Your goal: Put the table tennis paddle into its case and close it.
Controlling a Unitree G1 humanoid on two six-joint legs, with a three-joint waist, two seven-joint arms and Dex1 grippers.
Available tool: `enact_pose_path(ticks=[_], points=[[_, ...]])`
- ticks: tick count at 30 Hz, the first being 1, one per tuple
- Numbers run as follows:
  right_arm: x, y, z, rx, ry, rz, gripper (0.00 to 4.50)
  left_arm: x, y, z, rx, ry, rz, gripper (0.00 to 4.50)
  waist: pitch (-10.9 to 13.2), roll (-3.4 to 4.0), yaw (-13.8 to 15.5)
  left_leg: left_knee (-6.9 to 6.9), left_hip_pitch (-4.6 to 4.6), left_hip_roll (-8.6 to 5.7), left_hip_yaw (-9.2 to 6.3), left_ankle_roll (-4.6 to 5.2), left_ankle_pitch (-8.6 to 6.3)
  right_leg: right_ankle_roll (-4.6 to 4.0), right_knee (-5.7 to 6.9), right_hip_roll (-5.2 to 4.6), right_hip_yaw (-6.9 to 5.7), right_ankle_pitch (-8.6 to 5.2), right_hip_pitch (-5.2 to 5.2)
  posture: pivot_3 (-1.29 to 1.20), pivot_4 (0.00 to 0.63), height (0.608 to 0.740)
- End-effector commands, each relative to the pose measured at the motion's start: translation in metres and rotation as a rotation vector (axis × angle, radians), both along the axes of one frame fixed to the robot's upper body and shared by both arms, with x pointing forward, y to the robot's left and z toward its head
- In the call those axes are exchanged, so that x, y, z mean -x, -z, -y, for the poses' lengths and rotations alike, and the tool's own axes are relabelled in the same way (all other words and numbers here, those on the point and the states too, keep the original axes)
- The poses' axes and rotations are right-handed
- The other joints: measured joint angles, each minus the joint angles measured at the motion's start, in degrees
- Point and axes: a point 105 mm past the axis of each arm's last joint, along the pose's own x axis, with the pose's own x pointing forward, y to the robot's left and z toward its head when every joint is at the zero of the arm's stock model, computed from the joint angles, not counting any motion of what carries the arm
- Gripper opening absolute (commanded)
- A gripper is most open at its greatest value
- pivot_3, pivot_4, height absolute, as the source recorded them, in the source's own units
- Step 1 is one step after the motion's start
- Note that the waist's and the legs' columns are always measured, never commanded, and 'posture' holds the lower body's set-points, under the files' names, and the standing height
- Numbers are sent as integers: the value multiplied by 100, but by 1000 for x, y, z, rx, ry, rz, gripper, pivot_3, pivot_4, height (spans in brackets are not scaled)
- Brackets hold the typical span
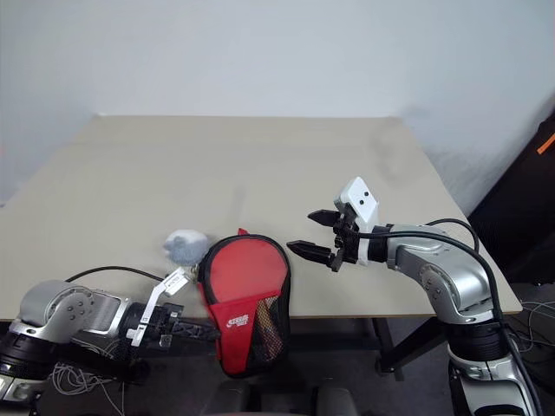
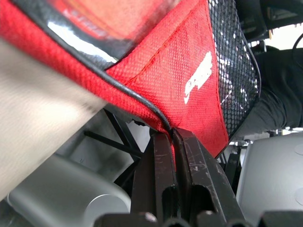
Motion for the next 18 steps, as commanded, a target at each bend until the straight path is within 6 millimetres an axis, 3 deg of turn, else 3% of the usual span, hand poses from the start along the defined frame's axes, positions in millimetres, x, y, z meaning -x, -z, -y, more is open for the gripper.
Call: enact_pose_path(ticks=[1,10,13,18], points=[[1,-9,-3,-16,-16,40,4500,-7,-8,-5,1,-11,45,7,0,0,0,1,0,0,0,0,0,0,1,0,0,0,0,0,0,740],[0,-8,-4,-15,-22,37,4500,-13,-15,-2,37,-37,87,7,0,0,1,16,0,1,0,2,1,-1,18,0,0,2,2,0,0,740],[-1,-7,-4,-14,-22,34,4500,-18,-20,-5,46,-61,107,610,0,-1,2,28,0,1,-1,3,2,1,32,0,0,1,1,0,0,740],[-1,-6,-4,-15,-25,30,4500,-29,-36,-13,64,-104,178,2255,2,-1,0,61,3,3,-1,2,1,21,75,0,1,-14,-5,0,0,740]])
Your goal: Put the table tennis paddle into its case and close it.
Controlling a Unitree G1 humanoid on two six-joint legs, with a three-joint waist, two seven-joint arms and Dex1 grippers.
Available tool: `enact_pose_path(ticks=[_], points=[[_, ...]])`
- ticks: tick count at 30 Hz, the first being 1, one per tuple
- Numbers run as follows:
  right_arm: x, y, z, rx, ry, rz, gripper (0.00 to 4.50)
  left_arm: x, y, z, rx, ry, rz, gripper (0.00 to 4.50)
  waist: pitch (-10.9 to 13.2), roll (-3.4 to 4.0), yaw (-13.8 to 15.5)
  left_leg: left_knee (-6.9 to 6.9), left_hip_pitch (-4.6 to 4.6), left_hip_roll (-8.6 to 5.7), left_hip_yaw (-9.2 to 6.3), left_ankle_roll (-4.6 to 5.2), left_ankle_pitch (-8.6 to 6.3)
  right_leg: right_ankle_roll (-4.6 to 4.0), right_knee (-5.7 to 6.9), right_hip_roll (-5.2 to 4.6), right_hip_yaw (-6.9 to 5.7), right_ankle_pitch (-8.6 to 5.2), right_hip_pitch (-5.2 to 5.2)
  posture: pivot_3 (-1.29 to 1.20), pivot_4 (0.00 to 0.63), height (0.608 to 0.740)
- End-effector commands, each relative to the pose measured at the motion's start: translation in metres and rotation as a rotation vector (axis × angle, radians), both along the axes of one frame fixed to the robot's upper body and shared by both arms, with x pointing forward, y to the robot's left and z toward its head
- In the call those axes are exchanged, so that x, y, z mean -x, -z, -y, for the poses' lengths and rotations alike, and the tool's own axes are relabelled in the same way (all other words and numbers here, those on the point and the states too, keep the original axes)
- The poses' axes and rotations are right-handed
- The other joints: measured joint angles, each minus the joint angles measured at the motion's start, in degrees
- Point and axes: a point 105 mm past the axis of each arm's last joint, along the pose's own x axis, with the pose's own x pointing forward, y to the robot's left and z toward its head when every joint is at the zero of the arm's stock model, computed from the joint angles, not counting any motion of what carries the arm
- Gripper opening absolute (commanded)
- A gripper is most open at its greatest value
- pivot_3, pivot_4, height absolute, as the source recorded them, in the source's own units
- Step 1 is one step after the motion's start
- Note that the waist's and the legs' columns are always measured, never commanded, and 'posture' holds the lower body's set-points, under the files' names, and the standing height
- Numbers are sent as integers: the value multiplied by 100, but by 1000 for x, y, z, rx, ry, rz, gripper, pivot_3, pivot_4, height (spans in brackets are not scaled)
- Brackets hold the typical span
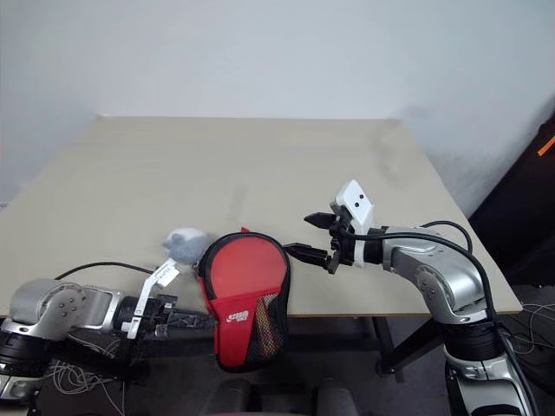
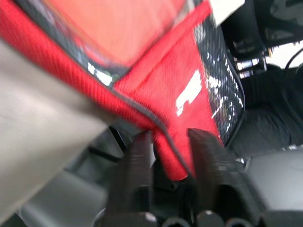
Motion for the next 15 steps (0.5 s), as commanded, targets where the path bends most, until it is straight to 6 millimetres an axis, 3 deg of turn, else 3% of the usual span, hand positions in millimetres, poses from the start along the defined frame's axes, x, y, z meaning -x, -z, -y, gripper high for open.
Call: enact_pose_path(ticks=[1,7,15], points=[[0,-11,-1,-18,-14,46,4500,-12,-22,-4,36,-24,96,2578,0,0,-1,4,1,1,0,-1,0,0,2,0,0,0,1,0,0,740],[-2,-10,-2,-20,-20,43,4500,-10,-53,-8,38,53,286,4482,3,-4,-3,15,3,3,3,-24,-14,-5,5,-3,1,4,2,0,0,740],[-8,-13,-16,-39,-36,53,4500,-88,-135,-35,9,-155,913,4482,8,-8,40,18,2,4,4,-15,-4,-12,6,1,-3,10,5,0,0,740]])
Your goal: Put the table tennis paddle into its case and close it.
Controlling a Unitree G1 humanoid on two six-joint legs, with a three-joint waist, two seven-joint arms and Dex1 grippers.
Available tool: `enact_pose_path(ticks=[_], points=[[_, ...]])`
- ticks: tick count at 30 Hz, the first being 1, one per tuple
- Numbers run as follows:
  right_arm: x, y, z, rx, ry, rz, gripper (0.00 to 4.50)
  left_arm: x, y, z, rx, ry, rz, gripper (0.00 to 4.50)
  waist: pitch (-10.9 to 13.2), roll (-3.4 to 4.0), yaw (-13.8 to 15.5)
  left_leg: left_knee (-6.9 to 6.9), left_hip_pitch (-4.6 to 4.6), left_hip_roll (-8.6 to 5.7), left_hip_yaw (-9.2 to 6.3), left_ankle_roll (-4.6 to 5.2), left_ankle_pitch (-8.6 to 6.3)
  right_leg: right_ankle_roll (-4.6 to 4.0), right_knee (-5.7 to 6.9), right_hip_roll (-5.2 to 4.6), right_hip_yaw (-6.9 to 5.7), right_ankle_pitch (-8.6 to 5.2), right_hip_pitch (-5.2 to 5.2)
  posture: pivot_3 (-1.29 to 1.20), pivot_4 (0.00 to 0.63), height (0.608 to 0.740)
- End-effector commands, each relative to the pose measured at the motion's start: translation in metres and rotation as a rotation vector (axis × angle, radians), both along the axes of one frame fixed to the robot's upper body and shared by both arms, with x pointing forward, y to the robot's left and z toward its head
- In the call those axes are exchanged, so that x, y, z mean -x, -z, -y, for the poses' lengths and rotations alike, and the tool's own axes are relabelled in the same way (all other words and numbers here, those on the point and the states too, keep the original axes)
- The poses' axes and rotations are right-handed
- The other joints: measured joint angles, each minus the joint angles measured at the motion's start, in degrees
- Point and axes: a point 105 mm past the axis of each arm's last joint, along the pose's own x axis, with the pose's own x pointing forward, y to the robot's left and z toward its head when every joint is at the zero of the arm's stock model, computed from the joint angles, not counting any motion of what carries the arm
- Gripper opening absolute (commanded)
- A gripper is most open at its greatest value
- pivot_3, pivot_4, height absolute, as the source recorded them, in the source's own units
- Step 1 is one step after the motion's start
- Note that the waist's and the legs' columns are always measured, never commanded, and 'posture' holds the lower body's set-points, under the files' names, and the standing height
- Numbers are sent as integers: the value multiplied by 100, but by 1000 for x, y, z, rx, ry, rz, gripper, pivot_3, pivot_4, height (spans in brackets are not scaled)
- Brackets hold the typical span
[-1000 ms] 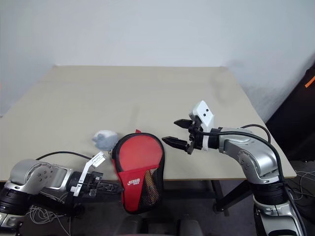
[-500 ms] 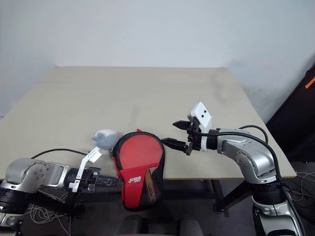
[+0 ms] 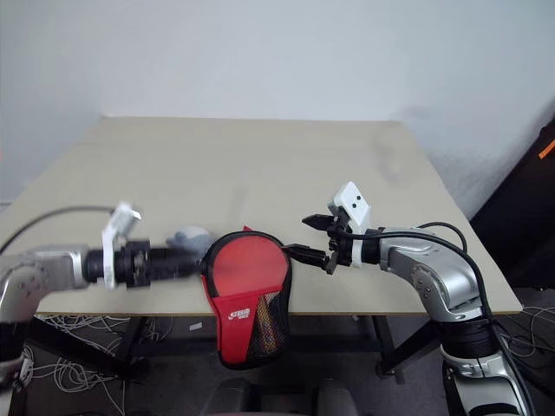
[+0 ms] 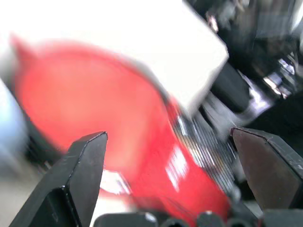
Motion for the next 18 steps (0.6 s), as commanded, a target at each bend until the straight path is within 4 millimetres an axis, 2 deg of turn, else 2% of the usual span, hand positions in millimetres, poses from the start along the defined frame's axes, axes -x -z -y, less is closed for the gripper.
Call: enact_pose_path(ticks=[1,3,7,11,14,18], points=[[-6,-15,-10,-27,-8,63,4500,-30,-43,-21,34,-133,255,4482,0,0,-8,-1,0,0,1,13,7,1,0,1,0,0,-1,0,0,740],[-8,-15,-15,-32,-6,66,4500,-36,-50,-26,57,-159,302,4482,0,0,-36,-5,-1,0,5,16,9,2,1,3,5,2,7,0,0,740],[-22,-11,-29,-43,37,67,4500,-43,-21,-45,19,-245,286,4482,0,2,-60,-17,-2,0,11,16,9,0,1,4,8,19,2,0,0,740],[-34,1,-45,-39,83,45,4500,-41,5,-46,39,-277,230,4482,-1,-3,-99,-10,-6,2,7,16,10,-1,6,6,4,21,2,0,0,740],[-35,10,-60,-43,83,24,4500,-39,21,-46,44,-303,201,4482,-1,-6,-97,-2,-9,3,8,16,10,-3,7,4,5,22,3,0,0,740],[-32,24,-75,-34,68,2,4500,-36,32,-47,68,-325,172,4482,0,-6,-102,-1,-8,3,6,15,10,-4,13,4,4,23,3,0,0,740]])
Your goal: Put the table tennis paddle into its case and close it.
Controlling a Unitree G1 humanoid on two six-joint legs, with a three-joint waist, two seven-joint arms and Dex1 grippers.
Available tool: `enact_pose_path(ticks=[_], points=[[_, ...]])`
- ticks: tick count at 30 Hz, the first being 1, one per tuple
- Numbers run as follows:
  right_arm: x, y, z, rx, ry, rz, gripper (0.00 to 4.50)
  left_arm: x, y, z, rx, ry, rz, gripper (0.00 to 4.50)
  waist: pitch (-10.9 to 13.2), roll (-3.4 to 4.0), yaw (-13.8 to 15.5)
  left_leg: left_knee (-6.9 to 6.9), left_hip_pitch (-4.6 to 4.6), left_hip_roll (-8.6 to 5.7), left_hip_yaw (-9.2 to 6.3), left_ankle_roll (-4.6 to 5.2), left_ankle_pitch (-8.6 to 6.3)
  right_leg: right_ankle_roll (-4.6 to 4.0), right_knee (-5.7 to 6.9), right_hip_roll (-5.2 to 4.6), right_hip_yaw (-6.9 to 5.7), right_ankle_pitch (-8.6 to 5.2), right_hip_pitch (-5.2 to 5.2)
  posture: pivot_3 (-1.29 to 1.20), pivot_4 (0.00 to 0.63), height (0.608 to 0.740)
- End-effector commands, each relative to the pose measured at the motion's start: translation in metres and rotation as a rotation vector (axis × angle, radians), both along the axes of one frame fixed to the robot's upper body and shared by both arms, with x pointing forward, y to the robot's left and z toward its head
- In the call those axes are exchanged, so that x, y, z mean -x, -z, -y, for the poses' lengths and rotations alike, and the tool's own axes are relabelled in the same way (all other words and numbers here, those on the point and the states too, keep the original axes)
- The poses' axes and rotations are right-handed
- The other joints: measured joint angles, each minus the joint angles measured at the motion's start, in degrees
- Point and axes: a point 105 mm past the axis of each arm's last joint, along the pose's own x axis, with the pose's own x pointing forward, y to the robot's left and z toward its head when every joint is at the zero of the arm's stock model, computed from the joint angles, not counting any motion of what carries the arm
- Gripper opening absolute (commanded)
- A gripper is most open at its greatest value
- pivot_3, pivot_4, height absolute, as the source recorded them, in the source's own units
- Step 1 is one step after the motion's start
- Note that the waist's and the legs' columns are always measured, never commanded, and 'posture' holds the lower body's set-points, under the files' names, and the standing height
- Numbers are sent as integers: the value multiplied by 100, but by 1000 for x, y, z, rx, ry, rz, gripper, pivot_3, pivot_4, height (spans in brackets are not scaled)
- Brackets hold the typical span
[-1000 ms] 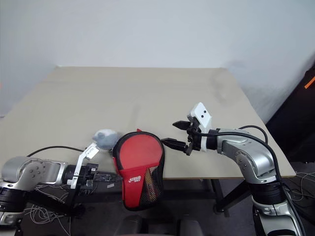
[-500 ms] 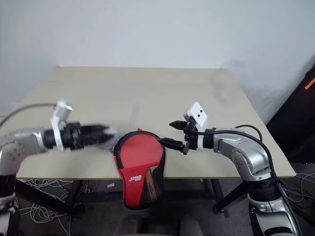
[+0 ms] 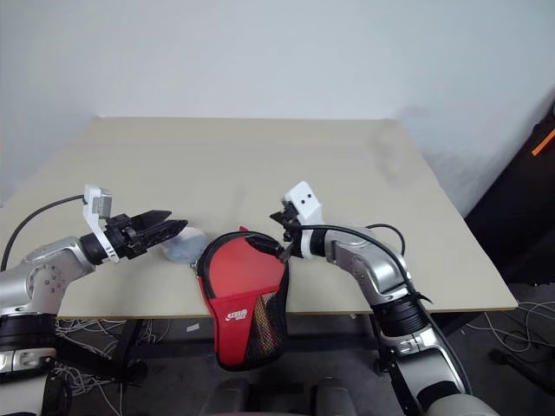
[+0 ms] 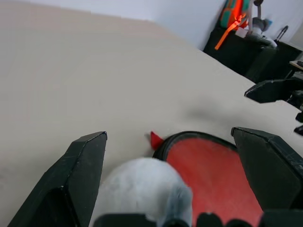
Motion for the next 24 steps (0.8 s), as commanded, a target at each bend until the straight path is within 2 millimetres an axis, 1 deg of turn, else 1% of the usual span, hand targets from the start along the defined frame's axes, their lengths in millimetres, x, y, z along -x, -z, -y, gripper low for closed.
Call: enact_pose_path(ticks=[1,2,5,10,11,15,16,18,22,24], points=[[-1,-5,-10,-8,-10,44,4500,0,-8,-2,6,-19,47,4482,0,0,-3,1,1,0,1,0,0,0,2,0,0,0,-1,0,0,740],[1,-4,-12,-9,-16,40,4500,1,-7,-3,12,-22,46,4482,0,0,-2,1,1,0,0,0,0,0,3,0,0,0,-1,0,0,740],[3,-2,-17,-16,-23,32,3867,4,-8,-1,25,-15,53,4500,0,0,-7,0,1,1,0,-1,0,0,4,1,0,0,-1,0,0,740],[7,1,-21,-18,-48,15,2147,6,-10,-2,8,-9,66,4500,0,0,-5,0,1,1,0,-2,0,0,5,0,-1,1,-1,0,0,740],[7,2,-22,-17,-50,13,1722,6,-10,-4,6,-12,66,4500,0,0,-6,0,1,1,0,-2,0,0,5,0,-2,1,-1,0,0,740],[6,5,-25,-10,-54,6,288,6,-9,-5,4,-13,61,4500,0,0,-7,-1,2,1,0,-2,0,0,5,1,-1,1,-2,0,0,740],[6,7,-26,-5,-54,4,40,6,-8,-4,2,-12,58,4500,0,0,-7,-1,2,1,0,-2,0,0,5,1,-2,1,-1,0,0,740],[5,12,-28,18,-51,4,40,5,-4,-4,-1,-15,48,4500,0,0,-8,-1,2,1,0,-3,0,0,5,1,-1,1,-1,0,0,740],[-1,31,-32,83,-27,-5,40,4,6,-3,-10,-17,30,4500,0,0,-9,-2,4,1,1,-4,0,-1,5,1,-1,1,-2,0,0,740],[-2,36,-37,80,-26,-13,40,2,9,-2,-10,-17,24,4500,0,0,-8,-1,4,1,1,-4,0,0,5,1,-2,1,-2,0,0,740]])
